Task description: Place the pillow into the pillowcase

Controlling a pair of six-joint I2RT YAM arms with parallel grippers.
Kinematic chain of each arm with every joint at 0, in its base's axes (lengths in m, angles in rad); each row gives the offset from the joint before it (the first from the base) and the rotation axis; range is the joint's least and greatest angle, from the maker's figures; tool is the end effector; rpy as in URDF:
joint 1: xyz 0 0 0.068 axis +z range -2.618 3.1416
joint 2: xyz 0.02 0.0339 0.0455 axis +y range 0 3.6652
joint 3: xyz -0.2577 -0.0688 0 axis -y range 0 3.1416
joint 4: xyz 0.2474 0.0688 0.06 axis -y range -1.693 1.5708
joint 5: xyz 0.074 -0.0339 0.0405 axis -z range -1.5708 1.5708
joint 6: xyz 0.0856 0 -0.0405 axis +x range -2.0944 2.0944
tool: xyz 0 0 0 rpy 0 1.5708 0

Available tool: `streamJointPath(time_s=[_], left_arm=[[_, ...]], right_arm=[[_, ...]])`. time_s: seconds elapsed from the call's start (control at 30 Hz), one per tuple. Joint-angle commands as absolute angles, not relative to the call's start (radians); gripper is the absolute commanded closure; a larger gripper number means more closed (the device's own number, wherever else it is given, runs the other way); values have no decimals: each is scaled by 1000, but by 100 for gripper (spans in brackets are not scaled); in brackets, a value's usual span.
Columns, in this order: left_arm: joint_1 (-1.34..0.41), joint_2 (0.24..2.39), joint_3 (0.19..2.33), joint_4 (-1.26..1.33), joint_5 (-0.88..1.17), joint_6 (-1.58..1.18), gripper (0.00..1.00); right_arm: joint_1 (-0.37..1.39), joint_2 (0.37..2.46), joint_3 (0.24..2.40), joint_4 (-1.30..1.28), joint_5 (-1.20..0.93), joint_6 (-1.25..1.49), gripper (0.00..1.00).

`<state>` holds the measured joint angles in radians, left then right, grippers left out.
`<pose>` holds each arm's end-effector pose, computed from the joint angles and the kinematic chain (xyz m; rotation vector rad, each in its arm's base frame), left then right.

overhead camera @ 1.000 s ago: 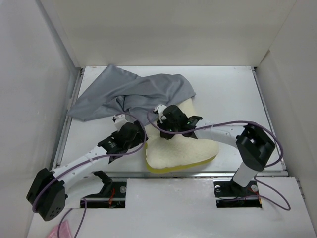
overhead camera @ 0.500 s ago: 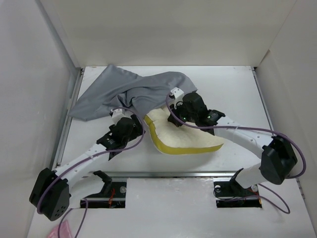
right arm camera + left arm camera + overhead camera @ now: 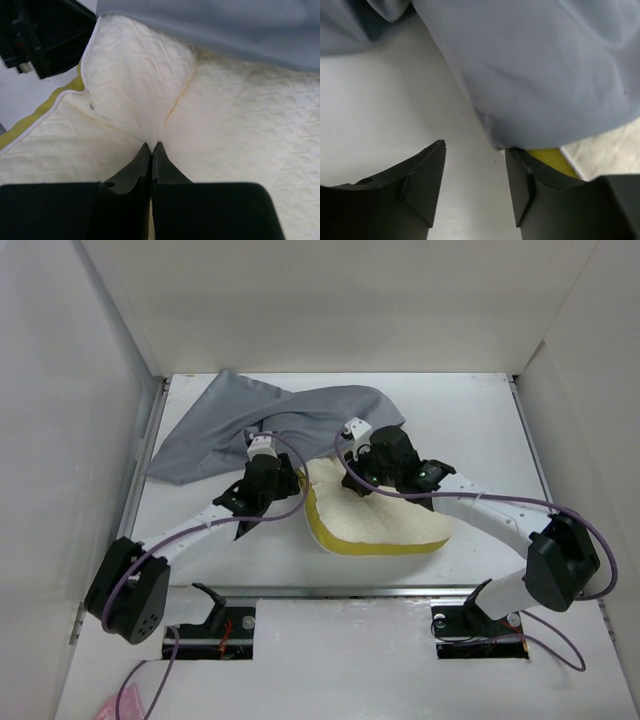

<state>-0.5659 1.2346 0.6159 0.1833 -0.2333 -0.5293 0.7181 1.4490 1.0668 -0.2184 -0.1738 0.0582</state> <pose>0.2756 -0.1516 0.1958 -0.1139 2.0214 -0.4684 0.2698 0.2554 0.2432 -0.8188 2.0751 0.6243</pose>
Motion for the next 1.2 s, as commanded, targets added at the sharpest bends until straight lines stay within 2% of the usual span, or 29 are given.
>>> streamJointPath(time_s=[0.0,0.03,0.13,0.17,0.23,0.37,0.47,0.6,0.73,0.93,1.07,1.1,1.13,1.17], left_arm=[[-532,1325,727,275,-238,-463,53],[-532,1345,764,265,-238,-463,61],[-514,1399,802,265,-227,-434,76],[-514,1410,827,265,-227,-422,88],[-514,1425,839,276,-216,-410,100],[-514,1425,859,265,-171,-362,100],[-564,1335,812,265,-83,-374,100],[-642,1209,744,192,-19,-435,100],[-686,1115,669,93,-18,-501,100],[-735,1033,649,40,109,-525,100],[-744,1023,640,51,69,-552,100],[-744,1023,653,34,43,-552,94],[-744,1023,664,22,17,-552,71],[-744,1032,687,-4,17,-552,29]], right_arm=[[719,1424,1141,-176,-195,37,100],[719,1424,1141,-176,-180,37,100],[719,1424,1141,-176,-158,37,100],[710,1424,1141,-176,-158,37,100],[710,1424,1141,-176,-149,28,100],[683,1434,1141,-150,-105,46,100],[670,1457,1141,-60,-49,87,100],[661,1480,1141,115,171,146,100],[661,1503,1160,190,262,204,100],[661,1520,1106,371,321,248,100],[725,1603,1083,419,223,270,100],[744,1621,1069,419,222,270,100],[761,1650,1057,419,213,270,100],[775,1663,1036,419,195,270,100]])
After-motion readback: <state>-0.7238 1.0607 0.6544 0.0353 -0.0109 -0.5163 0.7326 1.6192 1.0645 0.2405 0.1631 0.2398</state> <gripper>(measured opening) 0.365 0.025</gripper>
